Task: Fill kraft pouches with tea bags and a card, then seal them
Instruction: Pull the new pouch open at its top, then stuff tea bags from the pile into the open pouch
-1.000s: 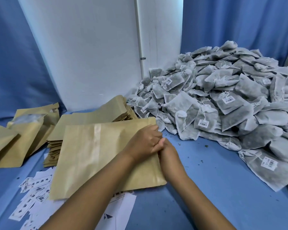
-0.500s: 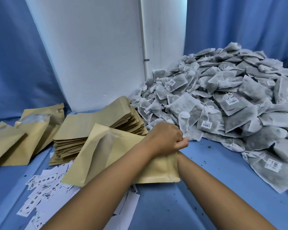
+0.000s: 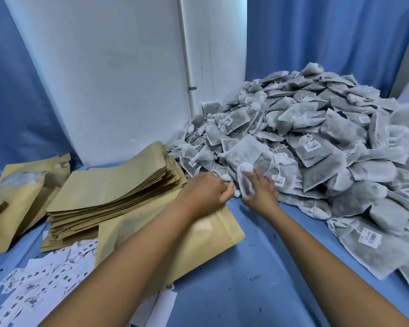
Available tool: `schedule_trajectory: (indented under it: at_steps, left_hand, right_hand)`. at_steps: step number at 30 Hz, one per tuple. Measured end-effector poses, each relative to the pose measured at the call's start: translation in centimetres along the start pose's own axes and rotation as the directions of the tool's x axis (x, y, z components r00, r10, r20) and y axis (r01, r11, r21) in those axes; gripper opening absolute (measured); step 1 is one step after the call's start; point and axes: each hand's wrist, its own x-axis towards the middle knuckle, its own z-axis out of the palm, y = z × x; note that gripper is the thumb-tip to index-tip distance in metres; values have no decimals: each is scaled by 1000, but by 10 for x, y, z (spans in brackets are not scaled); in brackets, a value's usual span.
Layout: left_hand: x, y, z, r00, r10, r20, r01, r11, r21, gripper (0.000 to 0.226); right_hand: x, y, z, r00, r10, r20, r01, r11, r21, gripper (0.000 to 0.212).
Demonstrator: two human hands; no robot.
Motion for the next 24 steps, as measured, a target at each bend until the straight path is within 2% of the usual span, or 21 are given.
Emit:
schedule_trajectory:
  at_steps: [1, 2, 4, 6, 9, 11, 12, 13, 14, 15, 16, 17, 18, 19, 20, 22, 24]
  left_hand:
    - [0, 1, 3, 1000, -11, 0, 11, 1000, -7, 53]
    - [0, 1, 6, 1000, -14, -3, 14, 1000, -10, 52]
    - [-1, 1, 13, 1000, 1, -21, -2, 999, -32, 51]
    - [-1, 0, 18, 1000, 17, 3, -17, 1000, -26, 54]
    - [1, -5, 26, 999, 19, 36, -19, 1000, -13, 56]
    - [2, -8, 29, 1000, 0, 11, 1, 999, -47, 55]
    - [3, -10, 31, 1000, -10, -8, 10, 998, -67, 54]
    - [3, -12, 32, 999, -20, -28, 17, 996, -86, 54]
    - [3, -15, 33, 999, -32, -42, 27, 994, -106, 54]
    - [3, -18, 34, 997, -47, -52, 40, 991, -126, 54]
    - [2, -20, 35, 996, -65, -64, 55, 988, -145, 54]
    - [2, -22, 35, 993, -83, -84, 69, 985, -158, 54]
    - [1, -23, 35, 989, -99, -109, 80, 983, -166, 53]
    - [0, -24, 34, 984, -112, -138, 87, 981, -175, 52]
    - [-1, -25, 34, 977, -125, -170, 92, 978, -187, 51]
    - [-2, -26, 31, 958, -150, -245, 97, 971, -218, 48]
    - [-4, -31, 27, 931, -193, -311, 104, 954, -282, 48]
  right_hand:
    - [2, 3, -1, 995, 37, 88, -19, 981, -193, 85]
    - [7, 12, 1, 986, 61, 155, -13, 955, -295, 88]
    - [15, 17, 5, 969, 96, 228, 1, 920, -392, 82]
    - [18, 16, 12, 975, 63, 214, 40, 895, -445, 73]
    - [21, 18, 16, 995, -80, 56, 97, 851, -516, 50]
    - [20, 19, 16, 989, -138, -52, 100, 887, -452, 33]
    - [18, 17, 14, 985, -130, -112, 84, 934, -346, 25]
    - [15, 15, 11, 981, -79, -177, 50, 986, -160, 19]
    - [10, 10, 7, 975, 16, -221, 10, 993, 117, 15]
    - [6, 5, 2, 968, 133, -211, -27, 898, 440, 11]
    - [1, 0, -5, 974, 195, -114, -47, 670, 741, 9]
    - [-5, -5, -12, 987, 161, 20, -79, 366, 927, 9]
    - [-11, -7, -18, 990, 42, 132, -134, 60, 989, 12]
    - [-17, -8, -21, 976, -86, 199, -210, -135, 968, 18]
    - [-24, -11, -24, 951, -186, 247, -283, -201, 938, 26]
    - [-38, -18, -25, 897, -298, 327, -382, -147, 912, 39]
    - [-47, -19, -22, 852, -340, 397, -442, -64, 895, 41]
